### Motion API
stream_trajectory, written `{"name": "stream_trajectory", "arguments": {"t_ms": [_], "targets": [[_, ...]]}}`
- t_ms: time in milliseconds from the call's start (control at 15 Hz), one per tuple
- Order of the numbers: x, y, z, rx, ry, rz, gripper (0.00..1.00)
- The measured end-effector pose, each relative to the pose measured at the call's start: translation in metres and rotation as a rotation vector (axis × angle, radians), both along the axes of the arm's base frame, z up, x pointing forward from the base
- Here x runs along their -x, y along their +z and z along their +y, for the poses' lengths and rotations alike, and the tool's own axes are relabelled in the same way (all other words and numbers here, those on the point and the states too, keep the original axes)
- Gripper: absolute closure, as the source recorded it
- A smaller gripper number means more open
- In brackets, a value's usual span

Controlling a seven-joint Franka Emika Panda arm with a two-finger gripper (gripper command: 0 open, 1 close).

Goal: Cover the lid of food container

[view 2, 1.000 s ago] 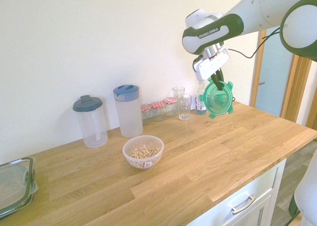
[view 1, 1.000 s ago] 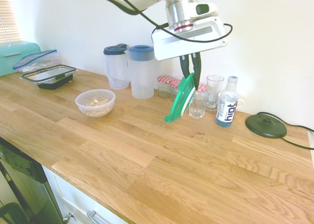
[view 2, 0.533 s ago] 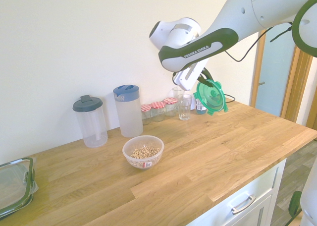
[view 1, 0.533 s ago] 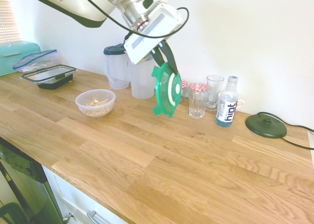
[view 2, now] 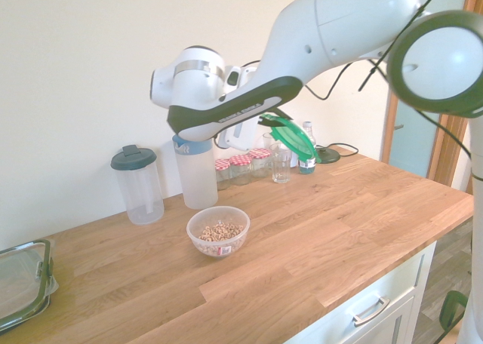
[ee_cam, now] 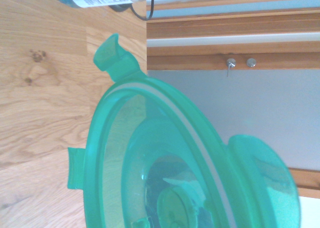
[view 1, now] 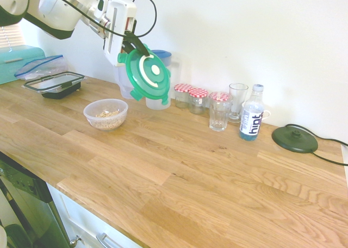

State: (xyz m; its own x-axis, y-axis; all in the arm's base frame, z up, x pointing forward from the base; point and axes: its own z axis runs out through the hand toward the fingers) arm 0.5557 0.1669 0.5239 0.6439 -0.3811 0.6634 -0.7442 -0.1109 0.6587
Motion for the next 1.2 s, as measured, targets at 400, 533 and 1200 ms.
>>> {"name": "stream_trajectory", "arguments": {"t_ms": [400,533,1200], "targets": [[0.022,-0.045,0.099,0.094,0.055,-0.075,1.00],[0.025,-0.066,0.116,0.117,0.076,-0.074,1.00],[0.036,-0.103,0.184,0.199,0.163,-0.108,1.00]]}}
